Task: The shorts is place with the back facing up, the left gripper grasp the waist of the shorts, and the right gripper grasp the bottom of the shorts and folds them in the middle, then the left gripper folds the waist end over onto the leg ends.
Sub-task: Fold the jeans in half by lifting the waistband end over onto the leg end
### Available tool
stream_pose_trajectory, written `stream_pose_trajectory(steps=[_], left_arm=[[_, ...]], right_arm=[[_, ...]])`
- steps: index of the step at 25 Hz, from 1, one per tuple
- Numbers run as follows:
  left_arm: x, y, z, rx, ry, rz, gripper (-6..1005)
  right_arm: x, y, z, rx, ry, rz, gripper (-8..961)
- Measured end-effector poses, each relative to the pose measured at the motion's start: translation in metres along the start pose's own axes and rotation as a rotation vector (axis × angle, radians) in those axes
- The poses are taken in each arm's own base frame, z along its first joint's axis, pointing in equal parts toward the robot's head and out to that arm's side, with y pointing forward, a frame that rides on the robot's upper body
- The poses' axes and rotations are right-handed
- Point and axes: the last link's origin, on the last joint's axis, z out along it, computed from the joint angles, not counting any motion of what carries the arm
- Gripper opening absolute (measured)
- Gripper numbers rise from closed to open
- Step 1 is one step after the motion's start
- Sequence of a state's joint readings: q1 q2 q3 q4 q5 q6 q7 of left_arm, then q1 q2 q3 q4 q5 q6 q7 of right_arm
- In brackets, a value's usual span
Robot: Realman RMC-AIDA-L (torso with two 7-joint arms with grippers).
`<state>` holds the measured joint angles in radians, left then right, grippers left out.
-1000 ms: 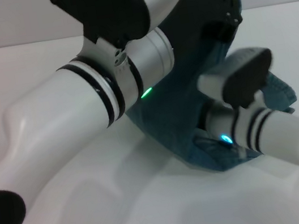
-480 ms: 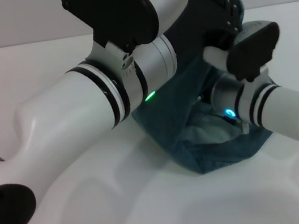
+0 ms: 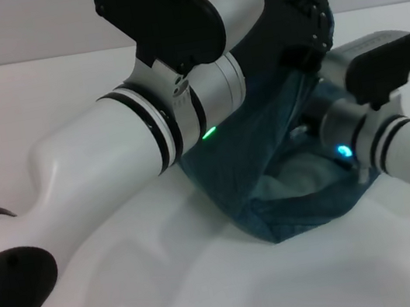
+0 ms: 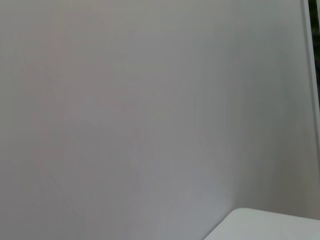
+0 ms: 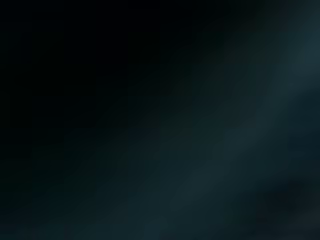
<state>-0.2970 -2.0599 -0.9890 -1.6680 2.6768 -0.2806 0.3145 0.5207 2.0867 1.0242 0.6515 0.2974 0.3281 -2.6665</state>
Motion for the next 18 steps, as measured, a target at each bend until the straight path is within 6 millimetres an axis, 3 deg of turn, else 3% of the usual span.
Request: stream_pose_trajectory(steps=[8, 10, 12, 18], left_arm=[[-0.005, -0.002, 0.001, 0.004, -0.013, -0.001, 43], [-0.007, -0.001, 0.002, 0.006, -0.008, -0.007, 44], [-0.01, 0.0, 0.002, 0.007, -0.004, -0.018, 46], [-0.035, 0.016, 0.007, 0.012, 0.067, -0.085, 51]], right_arm=[[0.005, -0.054, -0.026, 0.184, -0.043, 0.049, -2], [0.007, -0.071, -0.041, 0.247, -0.076, 0.042, -2], [0.007, -0.076, -0.047, 0.267, -0.089, 0.047, -2], [0.005, -0.107, -0.103, 0.397, -0.189, 0.047, -2]])
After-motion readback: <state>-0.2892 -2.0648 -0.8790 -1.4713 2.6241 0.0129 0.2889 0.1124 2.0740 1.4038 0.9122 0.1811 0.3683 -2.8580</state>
